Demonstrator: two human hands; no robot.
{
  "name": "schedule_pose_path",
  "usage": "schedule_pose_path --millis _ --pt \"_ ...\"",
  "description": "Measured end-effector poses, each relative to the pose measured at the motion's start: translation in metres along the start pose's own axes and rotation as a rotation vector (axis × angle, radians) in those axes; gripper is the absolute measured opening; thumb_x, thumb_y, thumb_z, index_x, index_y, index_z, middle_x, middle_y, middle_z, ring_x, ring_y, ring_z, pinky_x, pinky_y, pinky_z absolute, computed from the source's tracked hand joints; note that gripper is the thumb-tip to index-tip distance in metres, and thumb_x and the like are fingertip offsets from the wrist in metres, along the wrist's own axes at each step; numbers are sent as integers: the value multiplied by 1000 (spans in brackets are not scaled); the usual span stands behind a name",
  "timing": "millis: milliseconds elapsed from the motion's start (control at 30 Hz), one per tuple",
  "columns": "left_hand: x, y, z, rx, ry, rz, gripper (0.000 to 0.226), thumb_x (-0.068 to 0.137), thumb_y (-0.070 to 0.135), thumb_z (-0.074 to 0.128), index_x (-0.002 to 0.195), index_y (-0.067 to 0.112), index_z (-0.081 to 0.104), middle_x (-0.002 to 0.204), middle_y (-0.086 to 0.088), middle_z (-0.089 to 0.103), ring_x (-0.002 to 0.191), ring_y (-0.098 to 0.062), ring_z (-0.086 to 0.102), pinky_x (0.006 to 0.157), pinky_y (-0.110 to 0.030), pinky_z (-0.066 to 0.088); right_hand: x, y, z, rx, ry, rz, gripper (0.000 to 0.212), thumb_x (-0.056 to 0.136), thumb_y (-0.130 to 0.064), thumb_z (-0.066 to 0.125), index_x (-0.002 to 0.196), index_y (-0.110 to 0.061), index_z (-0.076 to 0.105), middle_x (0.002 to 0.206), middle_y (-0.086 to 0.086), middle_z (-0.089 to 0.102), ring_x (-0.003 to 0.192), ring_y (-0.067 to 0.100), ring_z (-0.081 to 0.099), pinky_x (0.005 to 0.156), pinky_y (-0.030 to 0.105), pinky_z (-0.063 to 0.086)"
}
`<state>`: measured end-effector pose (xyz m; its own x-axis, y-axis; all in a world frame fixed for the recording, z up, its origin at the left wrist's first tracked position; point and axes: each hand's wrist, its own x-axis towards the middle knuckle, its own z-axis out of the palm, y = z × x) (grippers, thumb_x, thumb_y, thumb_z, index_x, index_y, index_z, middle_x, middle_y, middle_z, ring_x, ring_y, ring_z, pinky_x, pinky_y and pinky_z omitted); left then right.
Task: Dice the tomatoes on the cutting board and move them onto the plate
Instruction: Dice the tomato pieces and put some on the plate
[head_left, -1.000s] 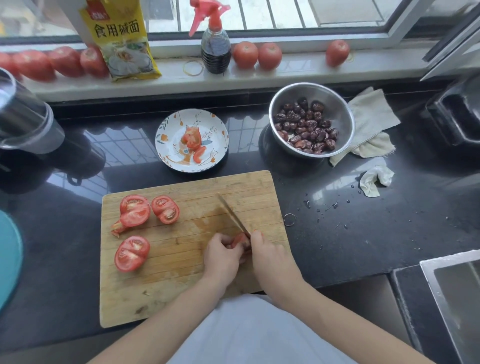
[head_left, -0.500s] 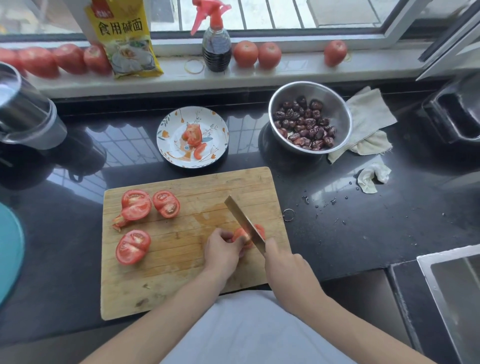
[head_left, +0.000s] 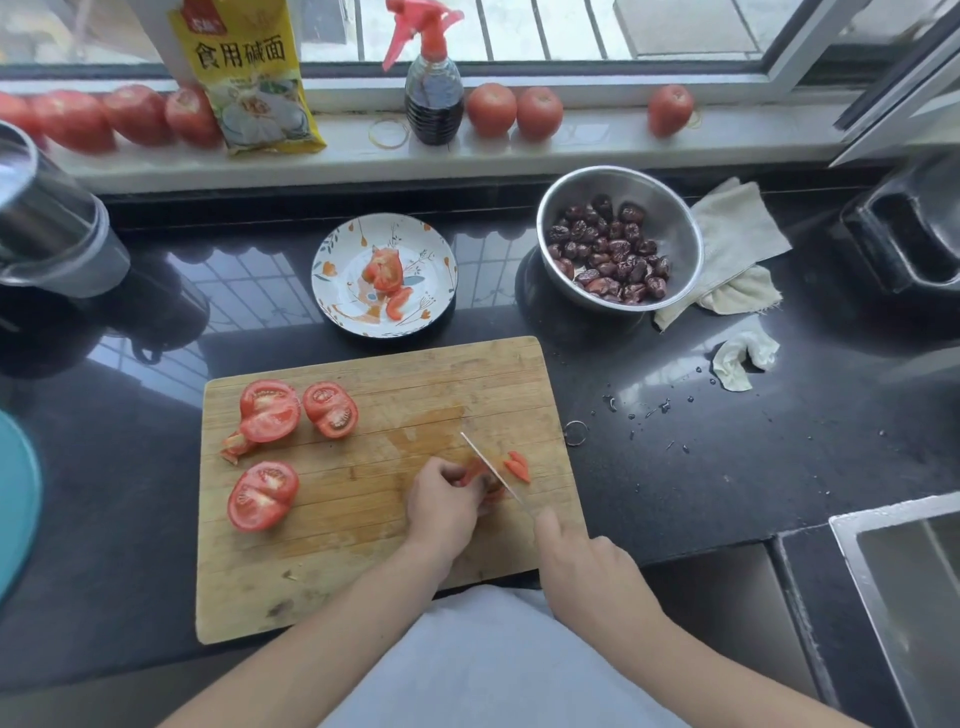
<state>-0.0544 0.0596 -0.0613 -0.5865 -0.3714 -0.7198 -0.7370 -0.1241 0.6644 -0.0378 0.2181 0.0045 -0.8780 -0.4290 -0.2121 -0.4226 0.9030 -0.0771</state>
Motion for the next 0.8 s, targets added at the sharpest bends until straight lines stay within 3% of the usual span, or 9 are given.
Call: schedule_pose_path --millis 67,133,200,267,367,467,600,700,800 --pt "-1 2 0 -1 4 6 23 89 25 83 95 15 64 96 -2 74 80 -15 76 59 -18 55 19 -8 15 -5 -51 18 40 56 3 66 80 -18 42 47 -4 43 27 19 48 30 21 24" --pt "-2 4 0 24 16 13 20 89 24 81 92 18 62 93 -1 73 75 -12 73 52 -13 50 40 -16 29 -18 -4 -12 28 75 -7 62 85 -19 38 62 -1 62 32 19 53 31 25 32" --pt "-2 3 -1 72 34 29 19 90 26 80 92 18 63 90 1 72 71 -7 68 51 -15 46 53 -21 34 -16 -18 6 17 87 -12 49 89 -19 34 73 -2 65 40 24 60 34 29 35" --pt "-3 3 -1 67 38 34 20 89 26 81 93 15 64 90 0 74 69 -8 69 53 -16 49 58 -20 31 31 -78 20 12 94 -11 40 99 -19 33 87 2 65 63 32 68 47 37 41" --pt "-1 -1 0 42 13 30 24 87 26 84 94 14 65 92 -3 77 76 -16 77 70 -33 63 61 -9 26 133 -154 66 10 100 -13 34 108 -19 34 94 5 66 85 36 67 61 38 38" --pt "0 -2 2 48 11 28 23 88 26 84 95 15 65 92 -1 76 77 -15 77 76 -41 65 60 -5 24 193 -141 108 8 102 -16 37 108 -20 33 93 8 67 87 36 66 62 38 39" --pt "0 1 3 53 31 13 26 87 30 84 95 16 64 89 1 75 77 -16 77 70 -34 61 29 -6 12 174 -231 114 37 98 -8 33 130 -25 25 103 4 65 92 33 65 67 38 41" --pt "0 1 3 62 37 4 27 87 31 84 96 16 63 91 -1 75 79 -18 77 64 -28 54 7 -5 9 81 -264 116 32 94 -2 36 119 -21 32 106 2 62 90 29 67 64 35 37" --pt "3 -2 4 85 51 6 27 87 33 84 95 17 64 91 0 76 81 -19 77 75 -38 62 21 -14 14 123 -230 125 31 96 -3 34 123 -18 32 102 3 65 91 31 67 69 40 46"
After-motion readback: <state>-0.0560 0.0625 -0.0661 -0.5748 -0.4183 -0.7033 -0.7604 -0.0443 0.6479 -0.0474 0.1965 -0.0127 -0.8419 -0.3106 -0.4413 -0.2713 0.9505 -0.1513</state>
